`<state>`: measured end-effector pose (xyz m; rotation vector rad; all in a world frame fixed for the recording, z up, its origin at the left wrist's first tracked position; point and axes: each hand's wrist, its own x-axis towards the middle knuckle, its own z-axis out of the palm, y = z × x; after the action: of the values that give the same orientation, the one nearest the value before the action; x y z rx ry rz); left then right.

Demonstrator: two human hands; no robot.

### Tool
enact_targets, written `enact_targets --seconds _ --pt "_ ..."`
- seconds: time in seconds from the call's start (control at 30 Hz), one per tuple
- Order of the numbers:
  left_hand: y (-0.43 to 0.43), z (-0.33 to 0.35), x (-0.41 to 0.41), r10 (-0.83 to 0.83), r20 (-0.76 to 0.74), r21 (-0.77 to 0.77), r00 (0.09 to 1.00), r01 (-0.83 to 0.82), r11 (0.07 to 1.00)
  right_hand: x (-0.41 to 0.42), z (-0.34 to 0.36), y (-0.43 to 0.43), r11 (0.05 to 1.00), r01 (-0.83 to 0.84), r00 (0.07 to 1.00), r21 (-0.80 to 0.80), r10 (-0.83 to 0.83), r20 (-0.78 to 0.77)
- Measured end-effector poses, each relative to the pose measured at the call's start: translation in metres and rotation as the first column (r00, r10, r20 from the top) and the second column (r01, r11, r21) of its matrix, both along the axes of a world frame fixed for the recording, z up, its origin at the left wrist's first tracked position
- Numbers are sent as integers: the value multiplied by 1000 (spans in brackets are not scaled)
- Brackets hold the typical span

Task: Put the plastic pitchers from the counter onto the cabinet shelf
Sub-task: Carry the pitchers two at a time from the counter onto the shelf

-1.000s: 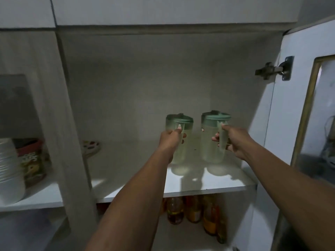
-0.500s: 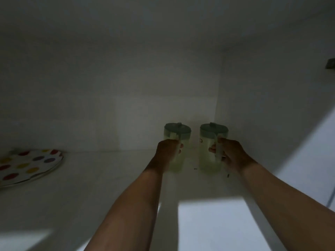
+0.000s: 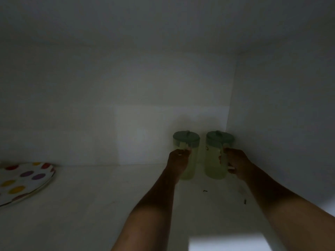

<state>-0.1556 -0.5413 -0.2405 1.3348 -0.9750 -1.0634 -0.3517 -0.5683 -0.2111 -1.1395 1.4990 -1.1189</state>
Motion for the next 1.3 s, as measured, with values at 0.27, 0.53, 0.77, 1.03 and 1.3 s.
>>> enact_targets --seconds 0.27,0.53,0.77,1.03,1.3 --pt "9 4 3 93 197 6 976 -96 995 -9 8 5 992 98 969 -75 -112 -220" --pt "84 35 -2 137 248 -79 959 -121 989 -12 39 85 986 -60 952 -158 9 -305" --pt "218 69 1 160 268 -133 950 -128 983 26 61 204 939 -266 944 -217 208 -255" --pt "410 51 55 305 337 -77 891 -297 952 90 42 364 784 -599 792 -161 553 -258" --pt "621 52 185 524 363 -34 770 -551 834 256 46 509 532 -835 549 -138 802 -234"
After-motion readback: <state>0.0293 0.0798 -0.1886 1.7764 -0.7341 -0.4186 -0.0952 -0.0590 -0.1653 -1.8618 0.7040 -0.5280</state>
